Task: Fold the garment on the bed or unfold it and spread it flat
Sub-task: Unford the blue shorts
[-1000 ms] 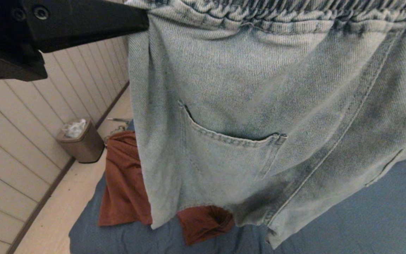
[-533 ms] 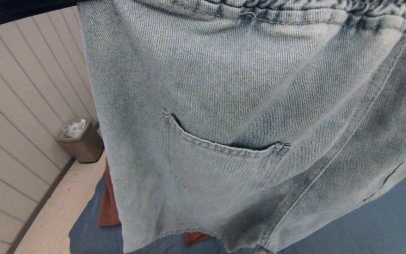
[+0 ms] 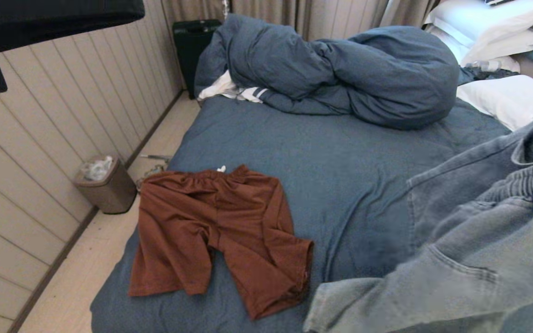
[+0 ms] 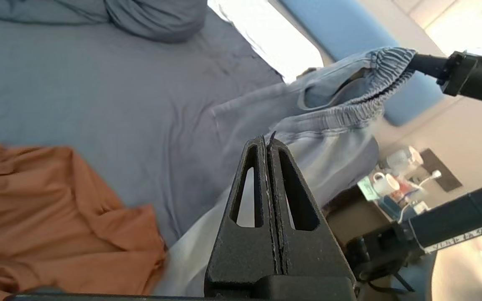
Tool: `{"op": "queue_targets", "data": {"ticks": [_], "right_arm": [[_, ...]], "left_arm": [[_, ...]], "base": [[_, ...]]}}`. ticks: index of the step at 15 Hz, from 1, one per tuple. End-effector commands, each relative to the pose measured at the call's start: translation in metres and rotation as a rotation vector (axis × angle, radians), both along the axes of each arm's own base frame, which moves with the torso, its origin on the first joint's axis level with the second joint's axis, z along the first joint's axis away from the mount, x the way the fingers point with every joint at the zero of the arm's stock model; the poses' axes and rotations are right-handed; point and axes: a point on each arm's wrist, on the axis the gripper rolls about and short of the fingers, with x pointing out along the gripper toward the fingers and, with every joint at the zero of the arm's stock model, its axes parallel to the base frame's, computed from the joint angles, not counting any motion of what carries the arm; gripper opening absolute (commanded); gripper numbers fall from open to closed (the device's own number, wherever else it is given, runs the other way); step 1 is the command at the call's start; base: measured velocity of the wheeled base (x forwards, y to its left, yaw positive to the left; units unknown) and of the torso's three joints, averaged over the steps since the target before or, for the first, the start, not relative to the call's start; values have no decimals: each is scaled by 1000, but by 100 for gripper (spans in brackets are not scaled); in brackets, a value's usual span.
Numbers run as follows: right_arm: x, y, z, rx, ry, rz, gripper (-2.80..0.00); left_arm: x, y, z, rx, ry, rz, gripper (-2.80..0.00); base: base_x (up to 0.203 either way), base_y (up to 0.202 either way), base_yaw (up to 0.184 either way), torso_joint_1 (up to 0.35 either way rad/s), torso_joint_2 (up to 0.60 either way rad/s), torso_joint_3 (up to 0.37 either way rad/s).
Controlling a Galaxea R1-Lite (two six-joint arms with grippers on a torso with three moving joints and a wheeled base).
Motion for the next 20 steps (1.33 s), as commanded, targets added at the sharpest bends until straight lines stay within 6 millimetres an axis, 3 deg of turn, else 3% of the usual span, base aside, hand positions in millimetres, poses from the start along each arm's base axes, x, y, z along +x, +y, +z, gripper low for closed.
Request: {"op": "queue_targets", "data": {"ticks": [1, 9, 13, 15, 17, 20], "right_arm": [[4, 3, -1, -9, 13, 5, -280], [-3, 7, 11, 29, -29, 201, -280], [26, 35, 8, -19, 32, 186, -280], [59, 59, 4, -43, 62, 135, -280], [87, 69, 3, -29, 53, 81, -280], [88, 70, 9, 6, 14, 122, -280]], "left_arm": [[2, -3, -3, 11, 12, -5, -280], [4, -6, -11, 33, 31, -15, -280], [5, -7, -15, 39, 40, -13, -280], [3, -4, -15, 37, 39, -5, -280], [7, -9, -24, 67, 63, -11, -280], [28, -40, -57, 173, 157, -57, -280]], "base": [[0, 0, 0, 0, 0, 0], [0, 0, 0, 0, 0, 0], [0, 0, 0, 0, 0, 0], [0, 0, 0, 0, 0, 0], [0, 0, 0, 0, 0, 0], [0, 0, 0, 0, 0, 0]]}}
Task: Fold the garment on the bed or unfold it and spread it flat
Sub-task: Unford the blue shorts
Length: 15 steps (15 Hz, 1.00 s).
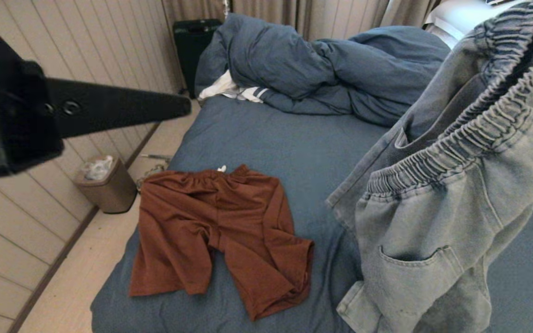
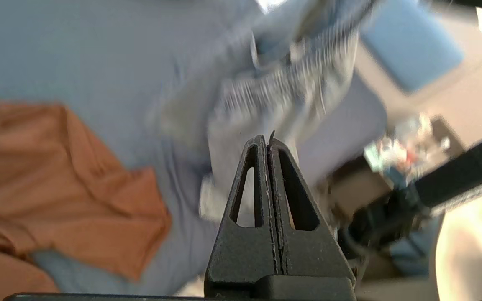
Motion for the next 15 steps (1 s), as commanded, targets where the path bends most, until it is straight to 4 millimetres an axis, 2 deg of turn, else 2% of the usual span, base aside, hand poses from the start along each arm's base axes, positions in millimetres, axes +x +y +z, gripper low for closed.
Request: {"op": "queue_targets", "data": {"ticks": [1, 4, 7, 10, 13, 14, 15], "right_arm": [[8, 5, 0, 3, -4, -1, -280], [3, 11, 10, 45, -88, 81, -280], [-11, 20, 16, 82, -128, 215, -280], [-24, 24, 18, 99, -135, 325, -280], [-22, 28, 17, 92, -126, 332, -280], [-22, 28, 16, 91, -125, 332, -280], [-22, 28, 16, 90, -124, 332, -280]], "left_arm": [[27, -38, -32, 91, 96, -50, -280], [62, -86, -68, 120, 166, -105, -280], [87, -120, -94, 124, 177, -117, -280], [98, -135, -108, 121, 174, -151, -280], [96, -133, -110, 125, 178, -152, -280], [95, -132, -111, 127, 180, -152, 0], [94, -130, -109, 124, 177, -152, 0]], "base": [[0, 0, 0, 0, 0, 0], [0, 0, 0, 0, 0, 0], [0, 0, 0, 0, 0, 0], [0, 0, 0, 0, 0, 0], [0, 0, 0, 0, 0, 0], [0, 0, 0, 0, 0, 0], [0, 0, 0, 0, 0, 0]]}}
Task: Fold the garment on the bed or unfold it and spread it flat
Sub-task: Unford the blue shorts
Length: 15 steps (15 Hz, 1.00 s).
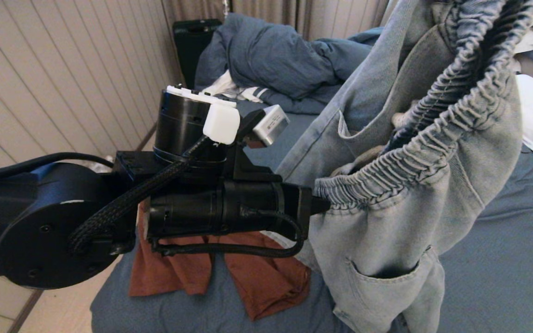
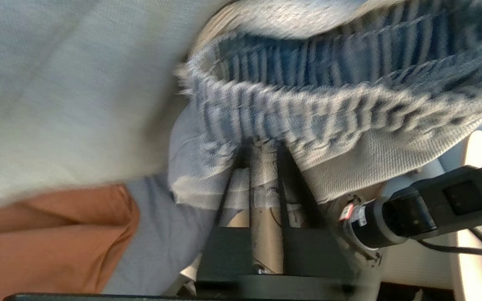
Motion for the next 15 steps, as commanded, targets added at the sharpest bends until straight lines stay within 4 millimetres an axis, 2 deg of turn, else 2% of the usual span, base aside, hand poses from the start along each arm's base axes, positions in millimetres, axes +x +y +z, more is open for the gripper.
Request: {"op": "queue_targets", "data": {"ticks": [1, 7, 13, 15], "right_arm": [[0, 0, -1, -4, 4, 2, -280], [-1, 0, -1, -5, 5, 2, -280], [-5, -4, 2, 7, -5, 27, -280], [-8, -6, 2, 10, -8, 34, -280]], "left_arm": [[-1, 1, 1, -3, 1, -2, 0], [1, -2, -2, -6, 15, -30, 0], [22, -30, -27, -38, -15, -30, 0], [27, -36, -28, -44, -21, -31, 0]], "base": [[0, 0, 0, 0, 0, 0], [0, 0, 0, 0, 0, 0], [0, 0, 0, 0, 0, 0], [0, 0, 0, 0, 0, 0]]}}
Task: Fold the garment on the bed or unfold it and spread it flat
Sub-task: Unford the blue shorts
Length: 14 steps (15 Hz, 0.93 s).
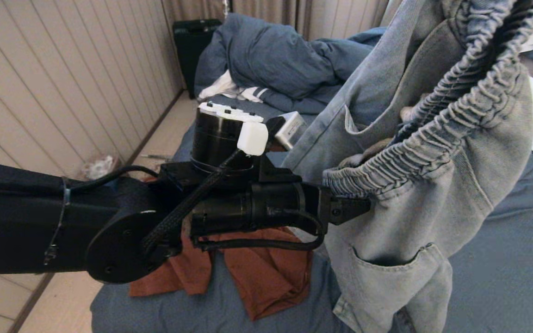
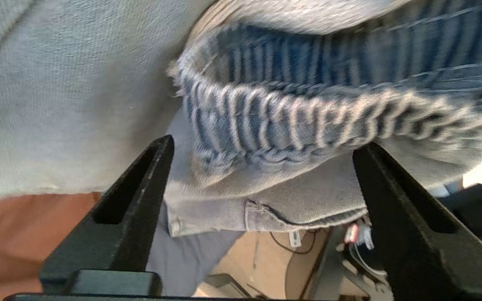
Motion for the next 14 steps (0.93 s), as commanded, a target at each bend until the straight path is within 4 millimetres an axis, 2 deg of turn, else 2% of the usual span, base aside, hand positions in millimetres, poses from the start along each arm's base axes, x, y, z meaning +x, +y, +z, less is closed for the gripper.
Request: {"op": "queue_targets", "data": {"ticks": [1, 8, 9, 14], "right_arm": [[-4, -2, 1, 5, -3, 10, -280], [-5, -3, 1, 8, -5, 16, -280], [-5, -3, 1, 8, -5, 14, -280], [-5, -3, 1, 7, -4, 14, -280]], "left_arm": [[7, -9, -10, 14, 14, -1, 0], [8, -10, -9, 13, 12, 0, 0], [7, -9, -8, 9, 9, 0, -280], [4, -9, -1, -8, -2, -9, -280]], "base": [[0, 0, 0, 0, 0, 0], [0, 0, 0, 0, 0, 0], [0, 0, 0, 0, 0, 0], [0, 0, 0, 0, 0, 0]]}}
